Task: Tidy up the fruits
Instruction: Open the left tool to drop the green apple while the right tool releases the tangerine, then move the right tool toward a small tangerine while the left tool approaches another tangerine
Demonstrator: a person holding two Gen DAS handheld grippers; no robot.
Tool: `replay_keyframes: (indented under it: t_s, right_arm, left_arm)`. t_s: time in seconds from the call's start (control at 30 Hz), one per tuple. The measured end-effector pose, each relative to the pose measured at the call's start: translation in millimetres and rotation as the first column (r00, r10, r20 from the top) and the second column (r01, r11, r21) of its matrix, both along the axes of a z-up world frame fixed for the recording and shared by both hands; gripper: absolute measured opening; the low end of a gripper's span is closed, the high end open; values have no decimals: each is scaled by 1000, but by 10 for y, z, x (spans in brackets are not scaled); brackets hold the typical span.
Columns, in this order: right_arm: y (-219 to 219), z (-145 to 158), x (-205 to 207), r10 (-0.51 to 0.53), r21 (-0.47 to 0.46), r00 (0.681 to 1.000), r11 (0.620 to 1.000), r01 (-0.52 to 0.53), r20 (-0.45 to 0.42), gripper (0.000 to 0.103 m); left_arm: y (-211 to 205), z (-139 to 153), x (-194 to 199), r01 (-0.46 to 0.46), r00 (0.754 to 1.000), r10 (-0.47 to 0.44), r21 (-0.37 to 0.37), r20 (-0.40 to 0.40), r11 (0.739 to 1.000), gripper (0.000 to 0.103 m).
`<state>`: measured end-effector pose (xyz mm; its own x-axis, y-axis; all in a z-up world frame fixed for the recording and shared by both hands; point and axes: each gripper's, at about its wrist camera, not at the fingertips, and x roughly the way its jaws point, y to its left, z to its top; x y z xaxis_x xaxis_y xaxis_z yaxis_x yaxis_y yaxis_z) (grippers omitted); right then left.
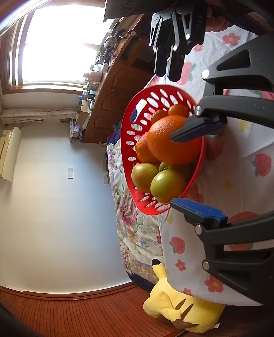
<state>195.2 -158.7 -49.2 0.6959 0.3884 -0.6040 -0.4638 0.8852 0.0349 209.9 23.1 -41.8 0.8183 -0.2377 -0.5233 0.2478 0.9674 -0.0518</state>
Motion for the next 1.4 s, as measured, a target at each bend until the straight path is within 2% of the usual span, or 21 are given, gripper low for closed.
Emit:
replay_keyframes:
  t_s: [0.3, 0.57, 1.0, 1.4]
  right_arm:
    - [-36, -14, -193, -5, -4, 1000, 1000, 5, -10, 42]
    - [-56, -201, -219, -7, -16, 998, 1000, 6, -61, 42]
    - [10, -488, -71, 5, -48, 991, 999, -11, -135, 42]
    - [152, -745, 161, 25, -95, 980, 994, -45, -199, 42]
  left_arm:
    - [-67, -27, -252, 26, 1000, -26, -7, 5, 1000, 60]
    - [-158, -174, -314, 39, 999, -39, -9, -25, 999, 60]
    - [-270, -549, -292, 44, 994, -46, -15, -101, 999, 60]
    - [-268, -624, -268, 52, 991, -54, -20, -120, 998, 60]
